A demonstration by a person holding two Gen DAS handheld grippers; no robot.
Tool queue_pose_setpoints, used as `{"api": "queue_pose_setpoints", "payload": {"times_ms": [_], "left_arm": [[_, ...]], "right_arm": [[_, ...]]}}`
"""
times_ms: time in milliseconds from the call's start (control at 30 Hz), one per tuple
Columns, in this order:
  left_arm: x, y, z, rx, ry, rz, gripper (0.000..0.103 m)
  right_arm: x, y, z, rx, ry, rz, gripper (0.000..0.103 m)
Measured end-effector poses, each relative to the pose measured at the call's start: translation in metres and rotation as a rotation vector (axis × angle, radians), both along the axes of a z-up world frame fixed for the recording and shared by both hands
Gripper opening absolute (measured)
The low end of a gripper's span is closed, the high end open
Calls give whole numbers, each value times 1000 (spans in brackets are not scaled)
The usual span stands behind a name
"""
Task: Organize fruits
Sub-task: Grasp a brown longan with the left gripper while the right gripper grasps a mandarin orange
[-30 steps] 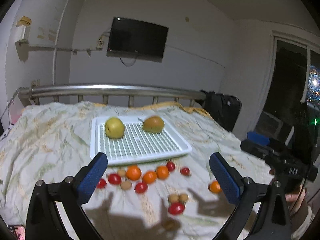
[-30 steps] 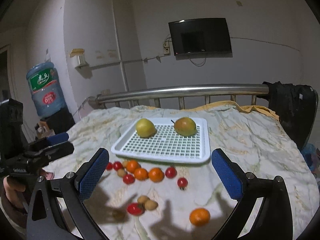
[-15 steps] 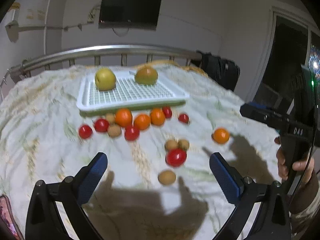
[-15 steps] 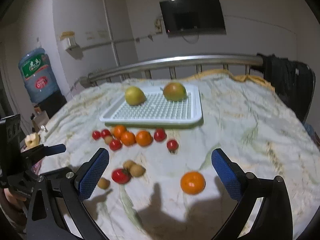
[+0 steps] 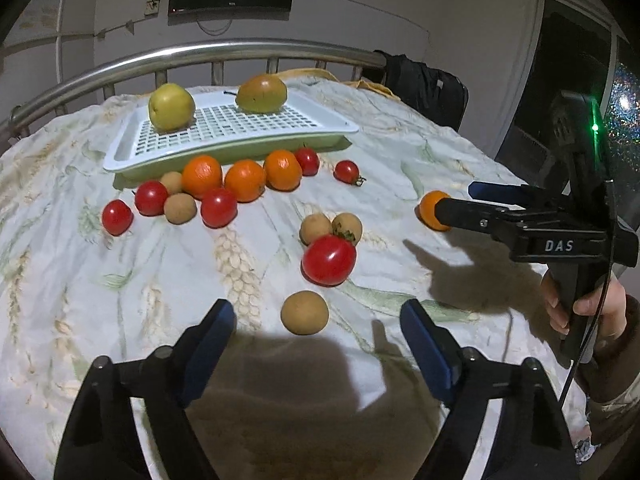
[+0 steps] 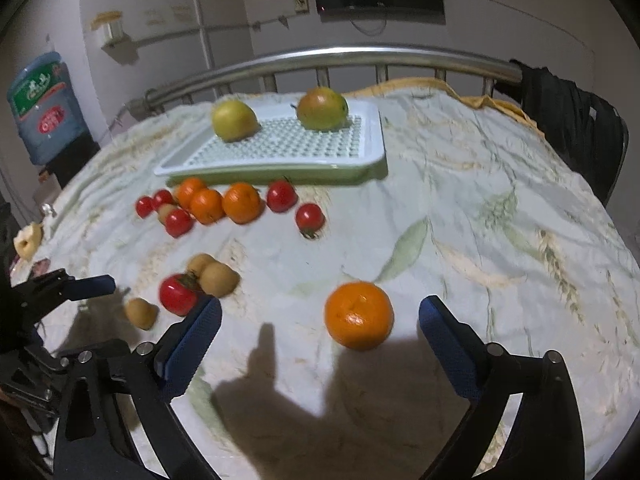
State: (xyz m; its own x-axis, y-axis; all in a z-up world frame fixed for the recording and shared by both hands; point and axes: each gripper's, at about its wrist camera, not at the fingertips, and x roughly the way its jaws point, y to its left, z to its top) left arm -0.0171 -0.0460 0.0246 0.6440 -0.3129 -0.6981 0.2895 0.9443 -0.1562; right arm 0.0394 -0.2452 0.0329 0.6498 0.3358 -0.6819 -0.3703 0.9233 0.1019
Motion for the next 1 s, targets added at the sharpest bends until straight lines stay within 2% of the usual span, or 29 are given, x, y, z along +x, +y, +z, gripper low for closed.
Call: {"api": "queue_pose_setpoints", "payload": {"times_ms": [167, 267, 467, 500, 533, 600, 1000], "left_arm": [[6, -3, -5, -3, 22, -4, 74], [9, -4, -7, -4, 33, -3, 64], [16, 1, -13, -25, 71, 16, 33], [16, 2, -13, -26, 73, 23, 28], [16, 3, -13, -31, 74, 24, 28], [15, 2, -13, -29, 73, 23, 28], [10, 8, 0, -40, 32, 38, 28]], "right_arm": [[10, -2, -12, -16, 54, -17, 88], [15, -4, -20, -26, 85, -33, 79], [19, -8, -26, -33, 104, -53, 61], [18, -7, -26, -38, 101, -55, 53], [19, -7, -26, -42, 100, -57, 45], [18, -7, -26, -53, 94, -59, 40], [10, -2, -14, -28, 69, -29, 40]]}}
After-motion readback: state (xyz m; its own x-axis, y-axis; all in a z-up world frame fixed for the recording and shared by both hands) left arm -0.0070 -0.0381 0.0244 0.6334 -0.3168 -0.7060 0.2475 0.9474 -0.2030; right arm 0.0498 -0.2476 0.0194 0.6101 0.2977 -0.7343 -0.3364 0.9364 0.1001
